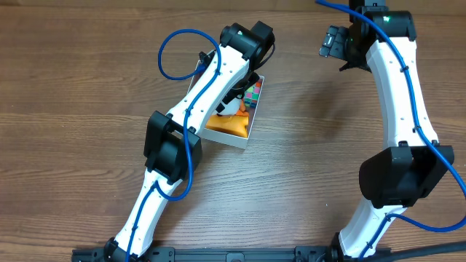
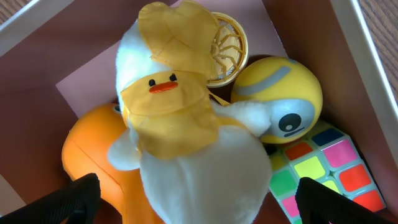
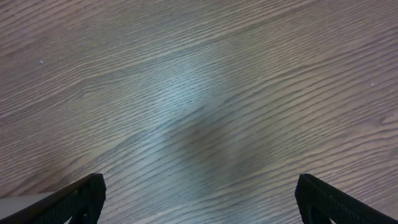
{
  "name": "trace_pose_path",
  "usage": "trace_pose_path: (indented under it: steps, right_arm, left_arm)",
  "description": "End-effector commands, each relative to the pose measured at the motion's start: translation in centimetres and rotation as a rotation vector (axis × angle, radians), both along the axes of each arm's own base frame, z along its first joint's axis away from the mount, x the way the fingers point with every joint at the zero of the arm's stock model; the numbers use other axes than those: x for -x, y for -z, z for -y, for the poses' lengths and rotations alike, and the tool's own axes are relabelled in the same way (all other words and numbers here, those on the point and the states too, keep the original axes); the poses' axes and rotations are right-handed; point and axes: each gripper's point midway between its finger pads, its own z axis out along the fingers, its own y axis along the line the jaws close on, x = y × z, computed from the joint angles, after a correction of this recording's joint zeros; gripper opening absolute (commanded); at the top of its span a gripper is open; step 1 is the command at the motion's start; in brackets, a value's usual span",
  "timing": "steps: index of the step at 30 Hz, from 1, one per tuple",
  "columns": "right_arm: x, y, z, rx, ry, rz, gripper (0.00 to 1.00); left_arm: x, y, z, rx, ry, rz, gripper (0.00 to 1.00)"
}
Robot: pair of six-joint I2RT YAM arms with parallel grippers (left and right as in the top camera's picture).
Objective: Pack container
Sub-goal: 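Raise the left gripper up and away from the box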
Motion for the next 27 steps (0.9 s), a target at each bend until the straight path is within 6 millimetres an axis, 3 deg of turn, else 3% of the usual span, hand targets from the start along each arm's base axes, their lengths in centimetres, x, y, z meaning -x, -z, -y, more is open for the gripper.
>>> trace_pose_path:
  steps: [1, 9, 17, 27]
  right_arm:
    - [-0.1, -0.5, 0.0, -0.001, 0.007, 0.018, 1.00]
    - [-0.1, -0.5, 0.0, -0.002, 0.007, 0.018, 1.00]
    - [-0.1, -0.5, 0.0, -0.002, 0.007, 0.018, 1.00]
    - [-0.1, -0.5, 0.0, -0.001, 0.007, 0.018, 1.00]
  left_arm:
    - [-0.4, 0.3, 0.0, 0.010, -0.026, 0.001, 1.00]
    - [-1.5, -1.3, 0.3, 0.038, -0.021, 0.057, 1.00]
    - [-4.5, -6.7, 0.4, 0.096, 0.005, 0.236, 1.00]
    - [-6.0, -14.3, -3.7, 0.136, 0.010, 0.402, 1.00]
